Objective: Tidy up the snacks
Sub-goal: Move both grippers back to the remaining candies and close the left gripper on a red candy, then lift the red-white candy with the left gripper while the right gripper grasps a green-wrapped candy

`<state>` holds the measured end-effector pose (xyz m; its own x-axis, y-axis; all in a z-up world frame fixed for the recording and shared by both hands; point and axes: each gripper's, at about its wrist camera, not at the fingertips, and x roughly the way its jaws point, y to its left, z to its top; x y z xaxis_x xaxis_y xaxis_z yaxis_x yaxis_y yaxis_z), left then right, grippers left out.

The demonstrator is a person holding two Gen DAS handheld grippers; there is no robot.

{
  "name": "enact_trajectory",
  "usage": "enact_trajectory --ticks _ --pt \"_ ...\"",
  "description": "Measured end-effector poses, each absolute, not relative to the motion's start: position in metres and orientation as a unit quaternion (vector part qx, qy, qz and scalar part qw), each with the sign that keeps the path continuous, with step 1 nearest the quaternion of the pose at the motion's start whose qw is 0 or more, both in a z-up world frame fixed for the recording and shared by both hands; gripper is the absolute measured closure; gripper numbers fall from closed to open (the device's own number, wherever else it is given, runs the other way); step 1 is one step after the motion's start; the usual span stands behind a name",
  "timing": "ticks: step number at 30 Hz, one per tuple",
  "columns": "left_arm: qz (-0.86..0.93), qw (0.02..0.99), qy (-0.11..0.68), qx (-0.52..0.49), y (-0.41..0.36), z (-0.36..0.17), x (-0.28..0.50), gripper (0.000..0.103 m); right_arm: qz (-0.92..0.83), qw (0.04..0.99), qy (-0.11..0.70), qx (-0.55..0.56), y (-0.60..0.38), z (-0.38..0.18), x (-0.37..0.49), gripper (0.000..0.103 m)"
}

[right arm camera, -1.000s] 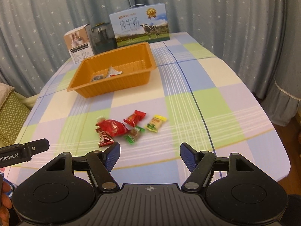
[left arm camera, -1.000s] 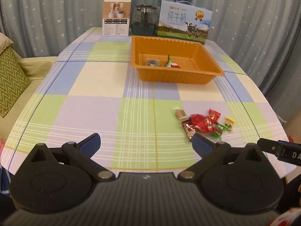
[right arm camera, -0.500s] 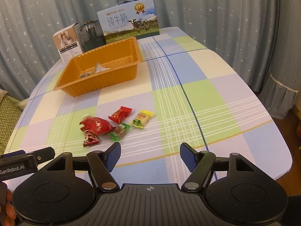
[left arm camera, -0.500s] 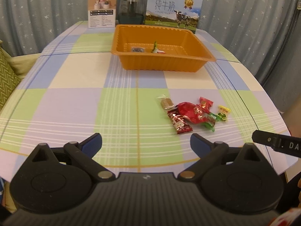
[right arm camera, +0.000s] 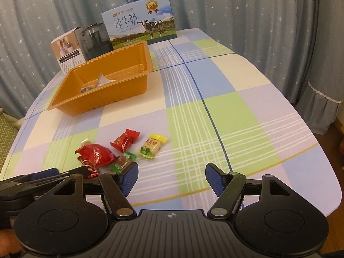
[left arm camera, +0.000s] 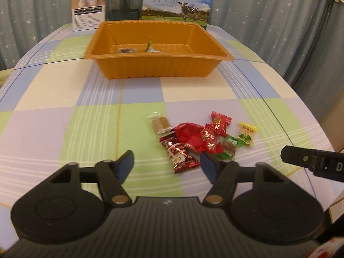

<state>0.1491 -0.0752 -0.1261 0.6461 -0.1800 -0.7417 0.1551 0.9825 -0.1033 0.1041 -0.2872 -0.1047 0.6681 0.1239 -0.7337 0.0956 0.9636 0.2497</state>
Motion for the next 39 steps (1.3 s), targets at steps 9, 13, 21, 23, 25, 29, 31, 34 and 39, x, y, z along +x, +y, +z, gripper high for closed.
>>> enact_trajectory --ticks 9,13,21,23,25,29,31,34,39 --pt "-0.102 0.908 0.406 -0.005 -0.082 -0.141 0.163 0.059 0.007 0.899 0.415 0.138 -0.286 -0.114 0.113 0.033" --pt "-0.107 0.908 0.405 0.003 -0.084 -0.141 0.164 0.075 0.008 0.899 0.417 0.135 -0.284 -0.116 0.116 0.033" --pt "-0.108 0.908 0.405 0.023 -0.079 -0.137 0.153 0.081 0.020 0.899 0.418 0.132 -0.278 -0.120 0.126 0.033" --pt "-0.105 0.909 0.402 0.023 -0.075 -0.135 0.150 0.081 0.026 0.900 0.415 0.132 -0.276 -0.121 0.130 0.033" --pt "-0.102 0.910 0.402 0.021 -0.068 -0.132 0.148 0.081 0.031 0.899 0.416 0.132 -0.274 -0.123 0.134 0.033" --pt "-0.092 0.911 0.402 0.017 -0.056 -0.127 0.146 0.085 0.040 0.897 0.420 0.134 -0.269 -0.127 0.141 0.046" --pt "-0.089 0.911 0.402 0.014 -0.051 -0.125 0.144 0.085 0.045 0.895 0.423 0.136 -0.267 -0.129 0.143 0.050" --pt "-0.085 0.912 0.402 0.010 -0.045 -0.124 0.142 0.085 0.064 0.892 0.421 0.154 -0.264 -0.129 0.142 0.054" --pt "-0.083 0.911 0.403 0.014 -0.040 -0.127 0.140 0.086 0.080 0.888 0.425 0.153 -0.252 -0.132 0.146 0.056"
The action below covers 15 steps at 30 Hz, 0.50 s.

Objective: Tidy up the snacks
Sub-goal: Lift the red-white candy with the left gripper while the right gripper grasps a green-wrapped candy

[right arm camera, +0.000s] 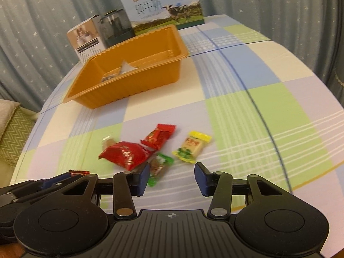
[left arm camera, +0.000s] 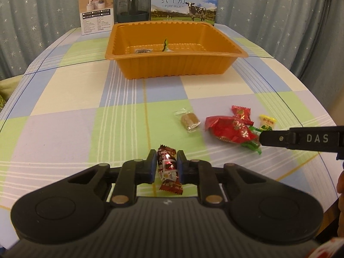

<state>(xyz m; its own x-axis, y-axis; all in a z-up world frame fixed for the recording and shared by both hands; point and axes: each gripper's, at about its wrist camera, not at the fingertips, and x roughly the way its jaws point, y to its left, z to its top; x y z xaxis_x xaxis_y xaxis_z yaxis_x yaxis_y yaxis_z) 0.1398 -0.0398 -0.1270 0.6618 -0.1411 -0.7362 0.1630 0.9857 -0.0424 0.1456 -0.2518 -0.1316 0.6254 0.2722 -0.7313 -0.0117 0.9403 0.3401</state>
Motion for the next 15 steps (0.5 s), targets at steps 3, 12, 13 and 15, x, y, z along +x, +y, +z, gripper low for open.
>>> enact_trajectory --ticks 3,12,13,15 --pt "-0.086 0.913 0.399 0.021 -0.040 -0.128 0.139 0.085 0.084 0.887 0.428 0.150 -0.245 -0.134 0.150 0.056" --pt "-0.089 0.911 0.400 0.041 -0.037 -0.139 0.132 0.066 0.088 0.890 0.430 0.122 -0.226 -0.142 0.158 0.056" --pt "-0.090 0.911 0.400 0.044 -0.036 -0.140 0.131 0.066 0.088 0.891 0.429 0.118 -0.224 -0.142 0.159 0.056" --pt "-0.091 0.911 0.399 0.047 -0.035 -0.141 0.130 0.065 0.086 0.894 0.427 0.106 -0.221 -0.143 0.160 0.058"
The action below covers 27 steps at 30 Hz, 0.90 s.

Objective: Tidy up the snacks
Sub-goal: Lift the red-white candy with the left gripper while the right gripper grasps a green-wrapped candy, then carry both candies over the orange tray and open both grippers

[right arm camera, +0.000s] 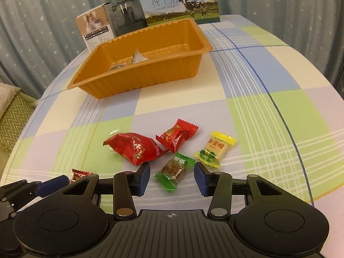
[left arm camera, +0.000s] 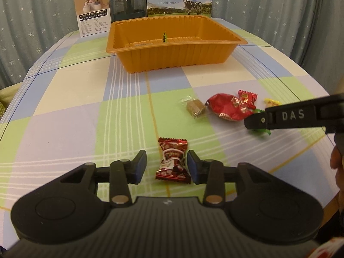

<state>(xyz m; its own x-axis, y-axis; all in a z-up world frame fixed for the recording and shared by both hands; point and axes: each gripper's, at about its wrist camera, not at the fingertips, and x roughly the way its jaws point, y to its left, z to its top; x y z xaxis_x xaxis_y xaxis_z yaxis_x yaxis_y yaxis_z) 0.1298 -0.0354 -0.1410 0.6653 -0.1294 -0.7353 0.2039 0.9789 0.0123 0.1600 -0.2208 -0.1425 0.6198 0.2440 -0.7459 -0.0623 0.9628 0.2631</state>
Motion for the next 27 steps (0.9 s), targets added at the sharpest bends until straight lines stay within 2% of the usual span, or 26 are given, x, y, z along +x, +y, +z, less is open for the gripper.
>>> enact_trajectory --ticks 6,12,15,17,27 --pt "-0.100 0.911 0.394 0.063 -0.039 -0.140 0.129 0.065 0.079 0.902 0.421 0.054 -0.207 -0.145 0.159 0.080" --pt "-0.110 0.910 0.395 0.065 -0.042 -0.141 0.128 0.067 0.078 0.900 0.423 0.065 -0.212 -0.145 0.156 0.082" --pt "-0.115 0.909 0.395 0.067 -0.044 -0.141 0.128 0.073 0.078 0.902 0.420 0.063 -0.213 -0.141 0.153 0.086" --pt "-0.115 0.908 0.396 0.073 -0.045 -0.141 0.129 0.082 0.075 0.903 0.419 0.062 -0.214 -0.139 0.151 0.087" --pt "-0.110 0.909 0.397 0.058 -0.040 -0.133 0.125 0.085 0.074 0.910 0.403 0.064 -0.218 -0.128 0.141 0.087"
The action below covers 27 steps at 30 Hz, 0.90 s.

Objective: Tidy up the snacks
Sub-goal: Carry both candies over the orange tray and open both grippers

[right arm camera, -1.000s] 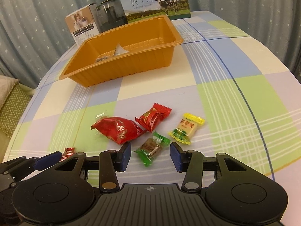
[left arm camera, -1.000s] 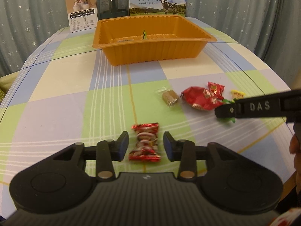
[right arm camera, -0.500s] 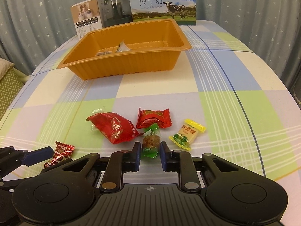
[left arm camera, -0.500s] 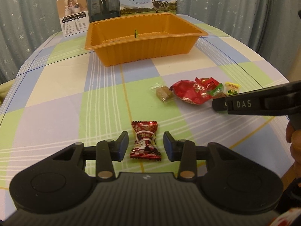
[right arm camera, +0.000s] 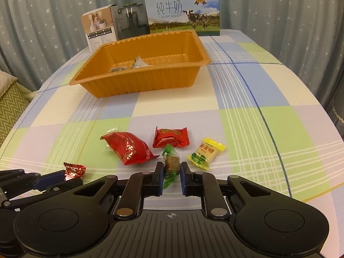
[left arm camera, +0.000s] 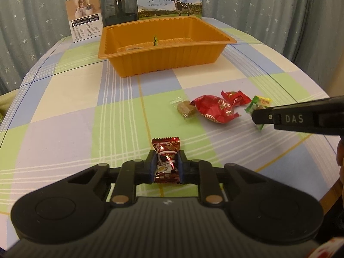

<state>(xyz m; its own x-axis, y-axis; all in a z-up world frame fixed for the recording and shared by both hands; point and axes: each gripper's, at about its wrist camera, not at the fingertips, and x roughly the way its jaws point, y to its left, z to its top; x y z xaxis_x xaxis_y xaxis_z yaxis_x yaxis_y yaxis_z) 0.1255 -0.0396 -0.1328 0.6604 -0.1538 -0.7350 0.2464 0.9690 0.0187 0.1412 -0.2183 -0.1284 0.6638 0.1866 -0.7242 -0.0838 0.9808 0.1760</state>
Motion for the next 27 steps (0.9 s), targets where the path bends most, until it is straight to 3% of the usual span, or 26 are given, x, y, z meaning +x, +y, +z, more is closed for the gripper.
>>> enact_trajectory --ticks 27 --pt "-0.106 0.922 0.372 -0.002 -0.032 -0.068 0.156 0.085 0.090 0.929 0.355 0.057 -0.220 -0.069 0.143 0.087"
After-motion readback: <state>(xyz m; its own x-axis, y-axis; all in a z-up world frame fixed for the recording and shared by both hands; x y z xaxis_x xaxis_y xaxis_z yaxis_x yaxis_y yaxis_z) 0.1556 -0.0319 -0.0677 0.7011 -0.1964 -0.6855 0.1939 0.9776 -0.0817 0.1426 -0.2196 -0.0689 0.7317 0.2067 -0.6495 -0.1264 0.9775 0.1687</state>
